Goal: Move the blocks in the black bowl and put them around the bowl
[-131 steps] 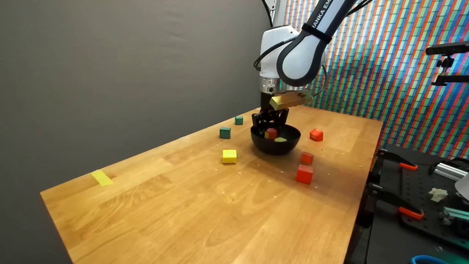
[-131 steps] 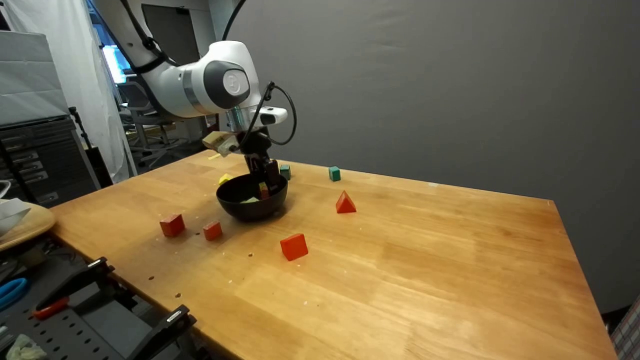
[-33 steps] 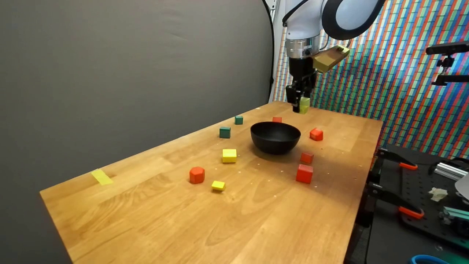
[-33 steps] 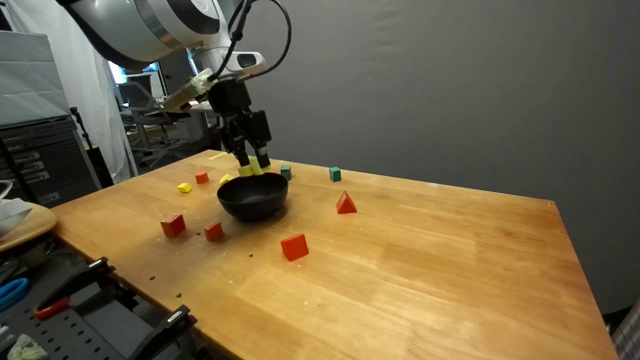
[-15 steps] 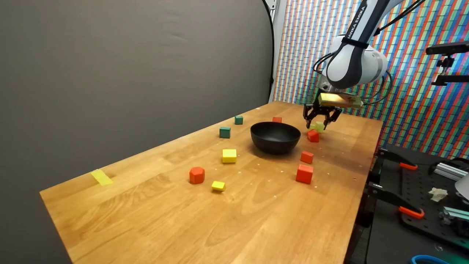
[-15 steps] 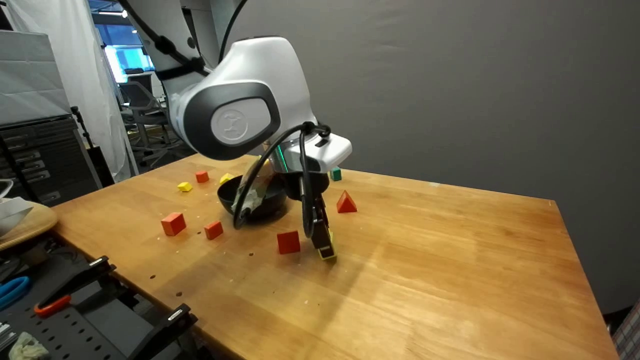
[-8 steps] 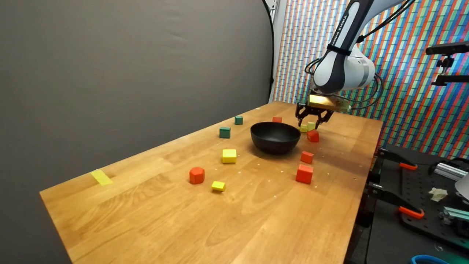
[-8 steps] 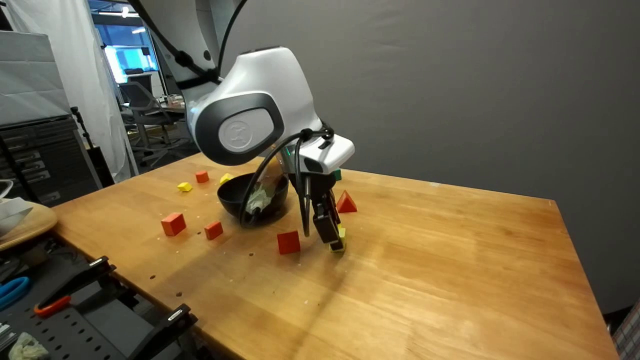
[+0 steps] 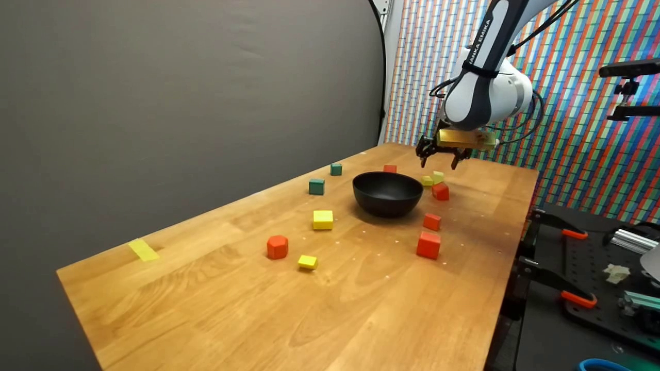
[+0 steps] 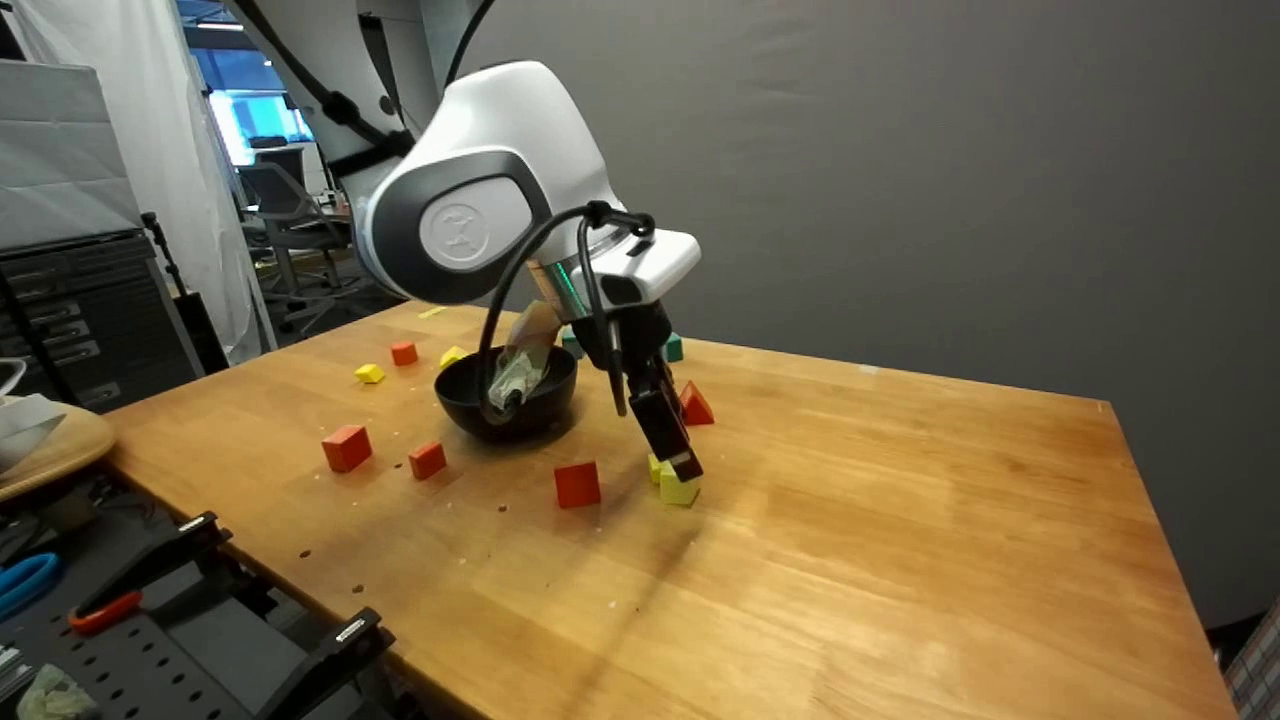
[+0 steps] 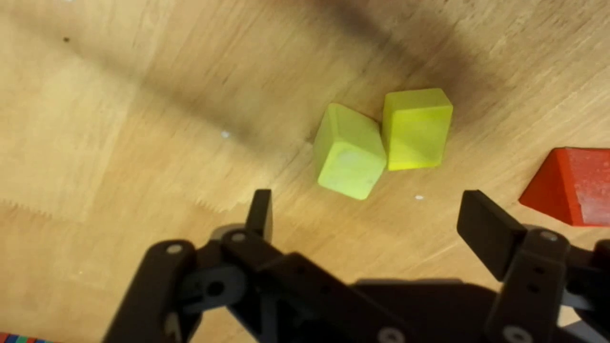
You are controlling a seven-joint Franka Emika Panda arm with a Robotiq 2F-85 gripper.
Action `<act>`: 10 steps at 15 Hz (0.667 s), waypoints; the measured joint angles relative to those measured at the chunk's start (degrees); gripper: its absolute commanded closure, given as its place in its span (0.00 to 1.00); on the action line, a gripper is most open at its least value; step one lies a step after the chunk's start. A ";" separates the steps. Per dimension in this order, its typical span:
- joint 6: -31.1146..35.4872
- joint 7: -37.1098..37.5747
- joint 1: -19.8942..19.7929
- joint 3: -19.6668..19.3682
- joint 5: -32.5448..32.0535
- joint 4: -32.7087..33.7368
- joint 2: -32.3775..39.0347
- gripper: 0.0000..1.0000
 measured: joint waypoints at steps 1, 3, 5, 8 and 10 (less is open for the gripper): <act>0.00 -0.24 3.53 -3.33 -0.38 -1.02 -1.01 0.00; -0.01 -1.58 11.00 -10.35 -2.08 -3.58 -3.90 0.00; 0.07 -3.81 18.87 -17.56 -4.39 -6.24 -7.19 0.00; 0.75 -8.29 30.29 -27.57 -8.31 -9.78 -11.74 0.00; 0.80 -11.47 37.99 -34.16 -10.74 -11.50 -13.73 0.00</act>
